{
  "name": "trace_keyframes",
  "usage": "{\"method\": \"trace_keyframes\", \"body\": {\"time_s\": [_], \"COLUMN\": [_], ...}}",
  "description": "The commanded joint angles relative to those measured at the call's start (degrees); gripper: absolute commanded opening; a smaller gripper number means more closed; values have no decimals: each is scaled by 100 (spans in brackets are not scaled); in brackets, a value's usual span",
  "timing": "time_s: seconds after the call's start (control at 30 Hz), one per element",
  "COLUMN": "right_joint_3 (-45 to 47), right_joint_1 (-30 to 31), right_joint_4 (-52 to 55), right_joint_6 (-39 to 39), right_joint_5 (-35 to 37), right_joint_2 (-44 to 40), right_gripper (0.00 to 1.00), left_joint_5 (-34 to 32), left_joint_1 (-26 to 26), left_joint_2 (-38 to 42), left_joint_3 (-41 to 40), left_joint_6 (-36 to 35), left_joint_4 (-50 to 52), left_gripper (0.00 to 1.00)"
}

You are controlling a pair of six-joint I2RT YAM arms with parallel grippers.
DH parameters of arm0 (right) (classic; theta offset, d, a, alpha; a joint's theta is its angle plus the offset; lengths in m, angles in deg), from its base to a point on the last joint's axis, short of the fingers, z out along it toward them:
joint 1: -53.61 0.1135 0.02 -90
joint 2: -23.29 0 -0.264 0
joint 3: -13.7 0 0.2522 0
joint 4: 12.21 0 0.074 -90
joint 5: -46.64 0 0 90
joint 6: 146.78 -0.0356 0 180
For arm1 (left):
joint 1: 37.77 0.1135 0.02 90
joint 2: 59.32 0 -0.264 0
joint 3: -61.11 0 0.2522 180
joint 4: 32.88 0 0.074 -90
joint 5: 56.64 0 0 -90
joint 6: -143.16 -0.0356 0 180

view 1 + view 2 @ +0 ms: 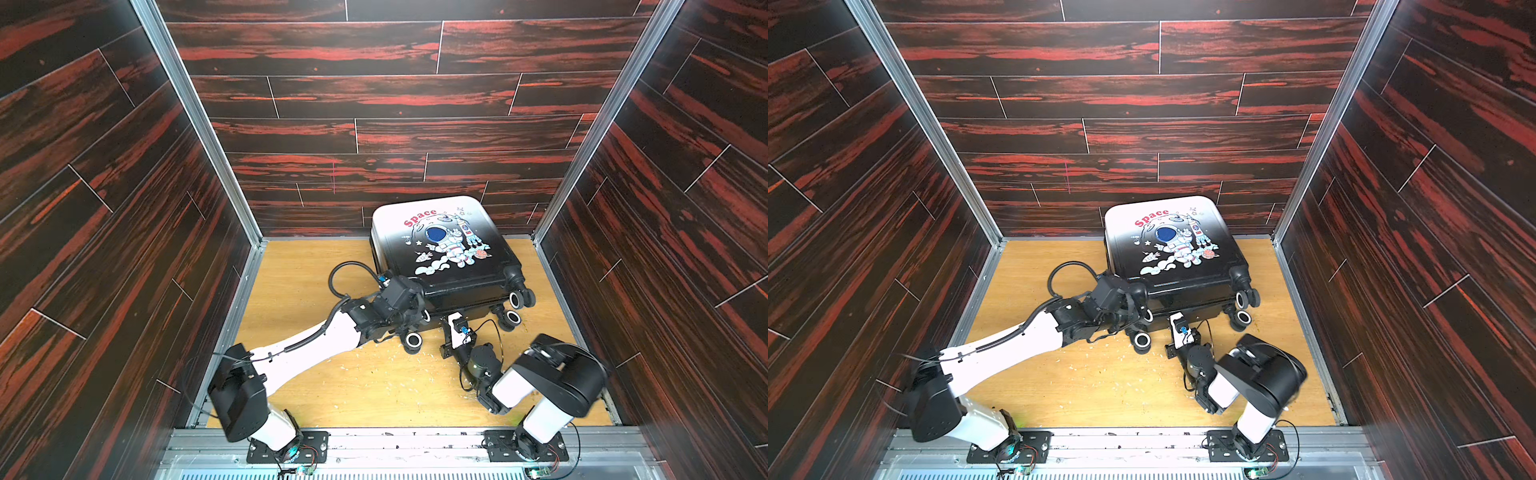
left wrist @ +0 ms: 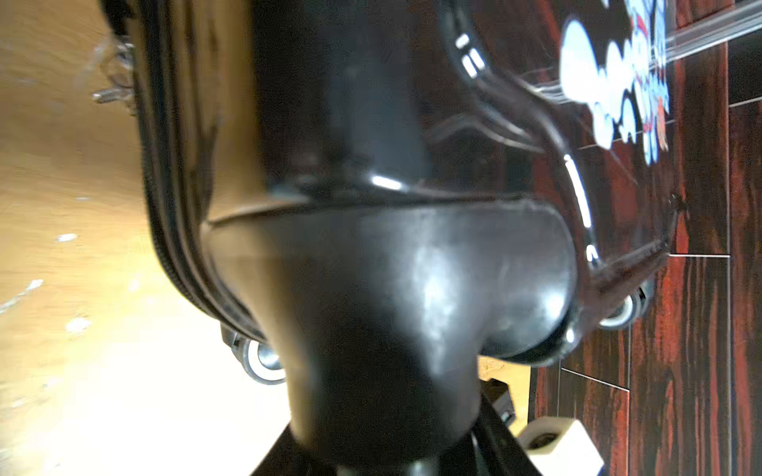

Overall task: Open the suitcase zippers
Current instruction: Unzip the zipper on the suitcase.

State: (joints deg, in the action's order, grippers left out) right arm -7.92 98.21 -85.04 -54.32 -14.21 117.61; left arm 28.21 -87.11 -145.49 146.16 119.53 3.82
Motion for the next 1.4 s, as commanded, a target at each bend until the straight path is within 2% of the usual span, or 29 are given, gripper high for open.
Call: {"method": "trace_keyframes", "body": {"time_s": [0.0,0.2,0.4,0.67,0.73,0.83,0.97,1.13,1.37], "right_joint_3": [221,208,325,231,98,126,-133,-449,-263], "right_joint_1": [-184,-196,-94,450,561,596,633,822,834], "right_joint_4": [294,605,809,393,352,-217,68,237,439], "right_joint_6": [-48,-227,-44,909,1391,1855,2094,2954,3038], "right_joint_5": [684,1052,956,1301,1487,1506,1482,1700,1750], "right_joint_2": [-462,-787,-1363,-1303,-1225,-1110,-1105,-1084,-1570], "right_gripper": [0,0,0,0,0,0,0,0,0], "left_joint_5": [-607,-933,-1209,-1172,-1172,-1204,-1129,-1182,-1653], "left_joint_1": [354,793,1321,1985,2118,2287,2518,2814,3081], "left_joint_2": [957,1517,1854,1911,1902,1851,1806,1762,1854], "left_joint_3": [-43,-252,-151,279,430,671,870,1161,1157], "left_joint_6": [-98,-33,-88,-250,-349,-473,-563,-761,-909], "left_joint_4": [152,578,949,1528,1610,1828,2013,2374,2613], "left_gripper": [0,0,0,0,0,0,0,0,0]}}
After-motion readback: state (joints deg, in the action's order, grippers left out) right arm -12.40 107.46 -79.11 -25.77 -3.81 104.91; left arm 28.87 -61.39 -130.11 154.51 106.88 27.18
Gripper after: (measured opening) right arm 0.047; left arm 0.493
